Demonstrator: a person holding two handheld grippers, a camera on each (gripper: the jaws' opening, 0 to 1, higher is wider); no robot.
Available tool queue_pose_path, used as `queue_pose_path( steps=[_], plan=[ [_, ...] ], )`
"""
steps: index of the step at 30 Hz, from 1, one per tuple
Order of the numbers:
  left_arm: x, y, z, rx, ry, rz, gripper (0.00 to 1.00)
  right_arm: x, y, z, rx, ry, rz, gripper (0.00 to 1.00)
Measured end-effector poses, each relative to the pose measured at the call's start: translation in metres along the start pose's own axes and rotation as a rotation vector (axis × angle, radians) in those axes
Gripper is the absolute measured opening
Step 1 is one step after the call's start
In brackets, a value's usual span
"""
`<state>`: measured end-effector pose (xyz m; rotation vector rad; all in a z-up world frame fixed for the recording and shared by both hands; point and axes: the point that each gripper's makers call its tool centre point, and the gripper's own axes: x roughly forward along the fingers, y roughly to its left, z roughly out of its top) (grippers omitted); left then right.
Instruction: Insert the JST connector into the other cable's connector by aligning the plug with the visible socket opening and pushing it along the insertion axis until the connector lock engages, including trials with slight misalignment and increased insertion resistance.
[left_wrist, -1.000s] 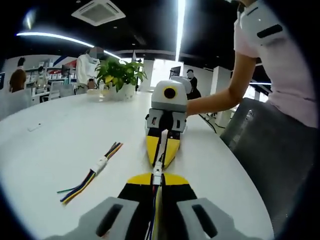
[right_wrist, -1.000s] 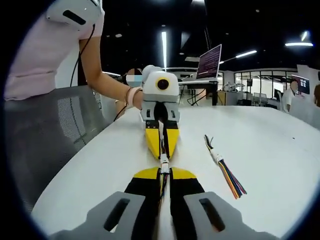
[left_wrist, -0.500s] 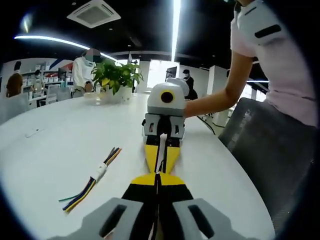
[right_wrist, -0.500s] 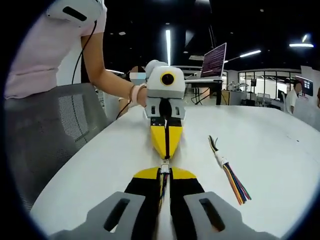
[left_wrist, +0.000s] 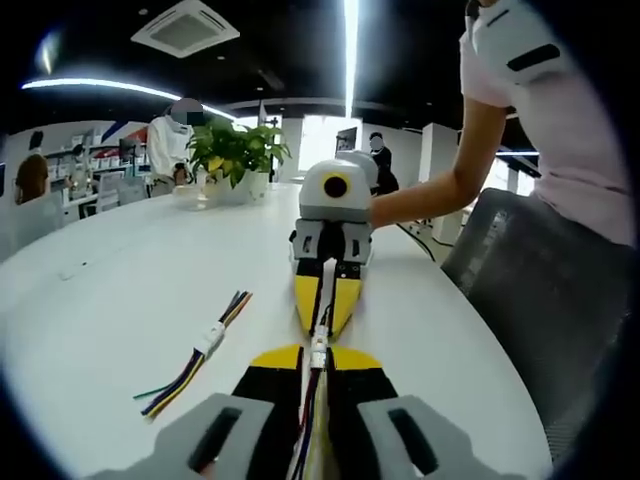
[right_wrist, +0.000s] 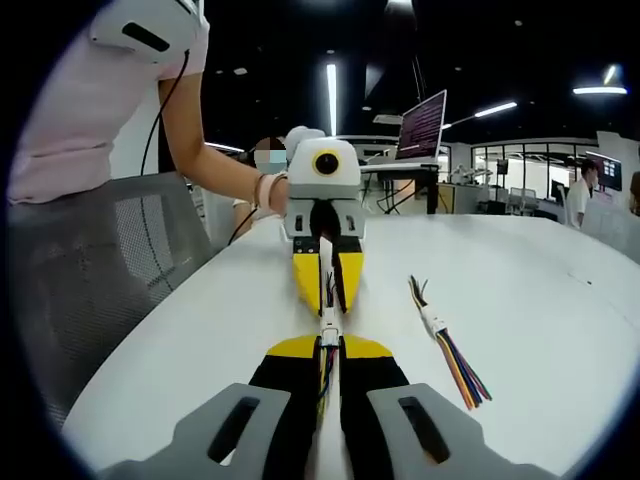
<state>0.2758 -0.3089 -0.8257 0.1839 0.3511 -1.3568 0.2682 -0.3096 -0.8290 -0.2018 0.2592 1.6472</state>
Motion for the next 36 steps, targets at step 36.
queue_pose_path(
  steps=[36],
  plan=[
    [-0.003, -0.008, 0.003, 0.081, 0.010, -0.060, 0.00, 0.001, 0.003, 0.005, 0.015, -0.018, 0.039, 0.02]
  ],
)
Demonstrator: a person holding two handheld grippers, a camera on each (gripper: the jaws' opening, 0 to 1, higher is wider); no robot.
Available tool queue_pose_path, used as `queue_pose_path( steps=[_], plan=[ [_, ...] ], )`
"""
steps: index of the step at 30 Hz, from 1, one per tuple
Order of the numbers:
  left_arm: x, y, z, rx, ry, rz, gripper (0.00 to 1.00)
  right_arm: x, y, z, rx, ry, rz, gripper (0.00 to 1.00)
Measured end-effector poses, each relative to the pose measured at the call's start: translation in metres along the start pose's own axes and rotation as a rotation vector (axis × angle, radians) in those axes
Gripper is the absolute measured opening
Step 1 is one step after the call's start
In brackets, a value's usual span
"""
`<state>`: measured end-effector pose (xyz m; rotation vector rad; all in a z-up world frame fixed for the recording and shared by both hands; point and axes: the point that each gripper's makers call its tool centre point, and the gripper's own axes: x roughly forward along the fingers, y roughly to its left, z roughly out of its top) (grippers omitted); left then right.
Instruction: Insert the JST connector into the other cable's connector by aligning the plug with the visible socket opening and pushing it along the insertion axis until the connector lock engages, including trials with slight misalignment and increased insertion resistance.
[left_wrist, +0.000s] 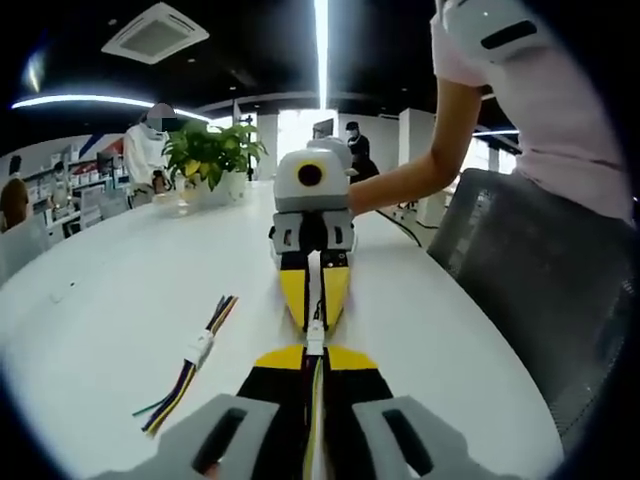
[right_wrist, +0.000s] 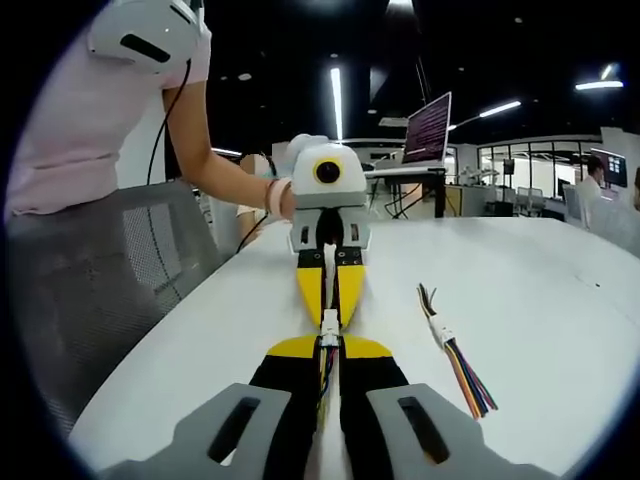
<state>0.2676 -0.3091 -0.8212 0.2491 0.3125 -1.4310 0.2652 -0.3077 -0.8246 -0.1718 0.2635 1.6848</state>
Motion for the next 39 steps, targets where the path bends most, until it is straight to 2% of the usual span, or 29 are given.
queue_pose_path(
  steps=[10, 17, 39],
  plan=[
    [-0.005, 0.003, 0.002, -0.012, -0.023, 0.005, 0.00, 0.003, -0.001, 0.004, 0.000, -0.005, 0.006, 0.02],
    [-0.003, 0.004, -0.004, -0.008, -0.006, 0.001, 0.00, 0.004, -0.001, -0.001, -0.001, 0.016, 0.007, 0.02],
    [-0.002, 0.032, -0.012, -0.011, 0.004, 0.050, 0.00, 0.009, -0.028, -0.005, -0.039, 0.031, -0.033, 0.03]
  ],
)
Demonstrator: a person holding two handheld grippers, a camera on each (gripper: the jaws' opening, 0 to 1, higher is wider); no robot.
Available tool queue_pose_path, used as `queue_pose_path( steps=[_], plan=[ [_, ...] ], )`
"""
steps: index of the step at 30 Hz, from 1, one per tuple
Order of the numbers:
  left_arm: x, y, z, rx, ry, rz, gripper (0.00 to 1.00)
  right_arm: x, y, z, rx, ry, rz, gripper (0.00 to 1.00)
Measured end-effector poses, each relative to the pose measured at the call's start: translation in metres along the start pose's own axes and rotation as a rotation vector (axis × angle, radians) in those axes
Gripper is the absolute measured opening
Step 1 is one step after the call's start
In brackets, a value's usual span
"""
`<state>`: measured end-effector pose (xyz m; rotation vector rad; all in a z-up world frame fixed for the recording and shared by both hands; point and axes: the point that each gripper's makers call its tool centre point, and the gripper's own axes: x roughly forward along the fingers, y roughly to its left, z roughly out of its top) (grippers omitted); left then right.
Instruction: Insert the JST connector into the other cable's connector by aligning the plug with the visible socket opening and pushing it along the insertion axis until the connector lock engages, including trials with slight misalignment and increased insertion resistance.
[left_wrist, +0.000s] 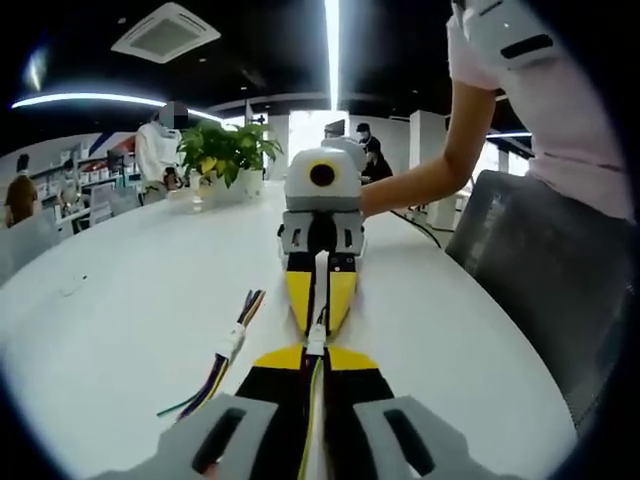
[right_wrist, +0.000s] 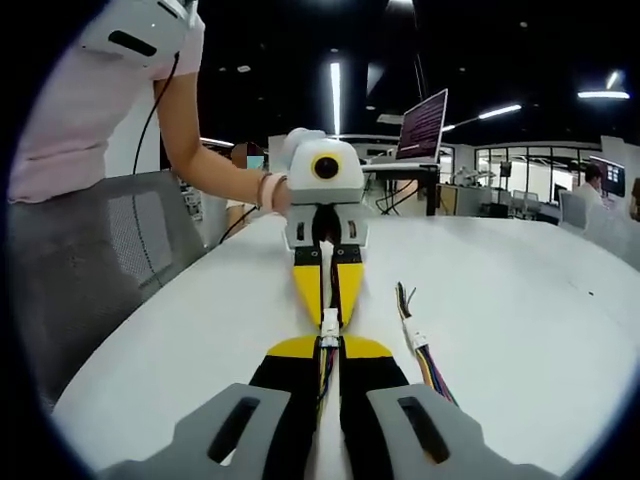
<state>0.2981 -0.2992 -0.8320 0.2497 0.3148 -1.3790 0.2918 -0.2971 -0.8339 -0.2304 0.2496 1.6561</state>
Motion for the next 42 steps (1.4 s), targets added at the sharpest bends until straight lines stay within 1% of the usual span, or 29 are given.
queue_pose_path(
  steps=[6, 10, 17, 23, 28, 36, 38, 42],
  plan=[
    [0.002, 0.010, -0.005, -0.008, 0.008, 0.017, 0.00, 0.002, -0.009, -0.004, 0.002, 0.007, -0.019, 0.03],
    [0.003, 0.011, -0.007, -0.015, 0.011, 0.014, 0.00, 0.002, -0.011, -0.008, 0.000, 0.016, -0.019, 0.03],
    [0.003, 0.014, -0.007, -0.016, 0.007, 0.022, 0.00, 0.002, -0.016, -0.008, 0.002, 0.011, -0.032, 0.03],
    [0.003, 0.013, -0.007, -0.022, 0.009, 0.017, 0.00, 0.002, -0.016, -0.009, -0.003, 0.016, -0.034, 0.03],
    [0.003, 0.014, -0.008, -0.010, 0.021, 0.019, 0.00, 0.003, -0.018, -0.010, -0.006, 0.019, -0.039, 0.03],
    [0.002, 0.014, -0.009, -0.014, 0.024, 0.023, 0.01, 0.003, -0.020, -0.011, 0.008, 0.009, -0.045, 0.04],
    [0.001, 0.014, -0.009, -0.020, 0.022, 0.024, 0.01, 0.003, -0.020, -0.012, 0.024, 0.009, -0.043, 0.04],
    [0.001, 0.012, -0.008, -0.022, 0.030, 0.028, 0.01, 0.004, -0.019, -0.012, 0.021, 0.009, -0.046, 0.04]
  ],
)
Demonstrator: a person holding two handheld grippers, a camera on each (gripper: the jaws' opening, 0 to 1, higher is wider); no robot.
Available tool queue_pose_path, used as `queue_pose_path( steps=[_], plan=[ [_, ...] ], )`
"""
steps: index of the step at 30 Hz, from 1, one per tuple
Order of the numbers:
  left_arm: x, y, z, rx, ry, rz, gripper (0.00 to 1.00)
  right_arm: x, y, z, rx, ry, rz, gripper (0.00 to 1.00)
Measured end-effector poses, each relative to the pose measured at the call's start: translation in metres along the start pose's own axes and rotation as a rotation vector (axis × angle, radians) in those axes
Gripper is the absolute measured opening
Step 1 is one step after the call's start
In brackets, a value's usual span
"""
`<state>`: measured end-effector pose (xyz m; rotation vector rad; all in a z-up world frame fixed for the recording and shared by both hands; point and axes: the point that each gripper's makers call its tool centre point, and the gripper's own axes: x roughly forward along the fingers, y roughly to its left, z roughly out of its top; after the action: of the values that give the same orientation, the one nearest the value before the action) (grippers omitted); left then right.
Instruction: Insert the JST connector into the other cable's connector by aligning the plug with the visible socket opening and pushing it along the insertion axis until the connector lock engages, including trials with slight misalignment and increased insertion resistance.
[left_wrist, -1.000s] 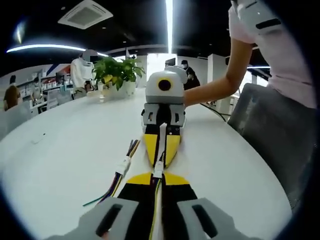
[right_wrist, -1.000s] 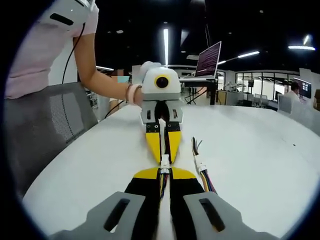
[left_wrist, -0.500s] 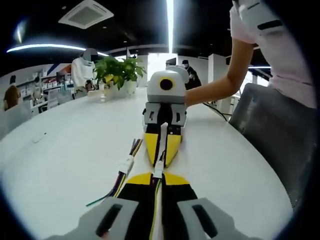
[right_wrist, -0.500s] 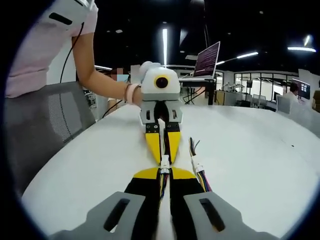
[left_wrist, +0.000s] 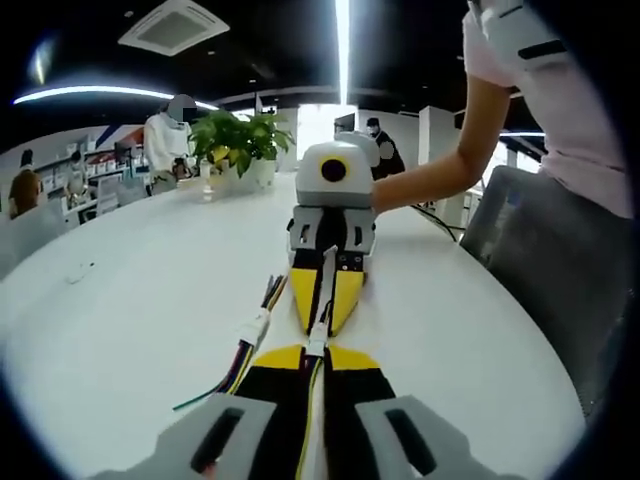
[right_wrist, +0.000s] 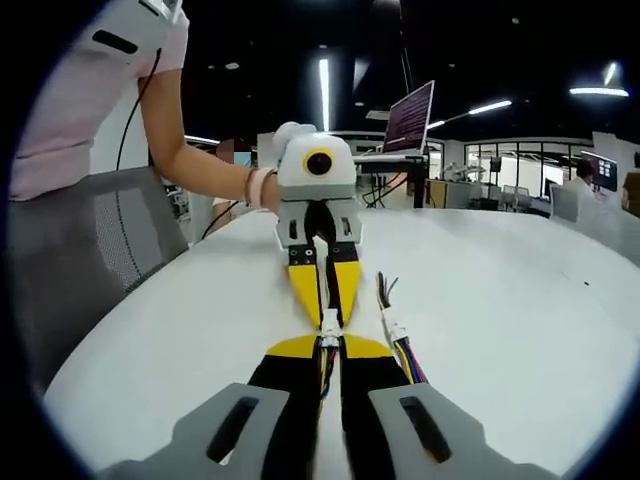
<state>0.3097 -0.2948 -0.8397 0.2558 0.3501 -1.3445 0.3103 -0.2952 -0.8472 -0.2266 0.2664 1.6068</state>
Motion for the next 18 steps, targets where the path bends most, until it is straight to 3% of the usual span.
queue_pose_path(
  steps=[18],
  plan=[
    [-0.0029, -0.0018, -0.0010, -0.021, 0.043, 0.015, 0.09, -0.0011, 0.0001, 0.0015, 0.058, -0.005, -0.014, 0.05]
  ],
)
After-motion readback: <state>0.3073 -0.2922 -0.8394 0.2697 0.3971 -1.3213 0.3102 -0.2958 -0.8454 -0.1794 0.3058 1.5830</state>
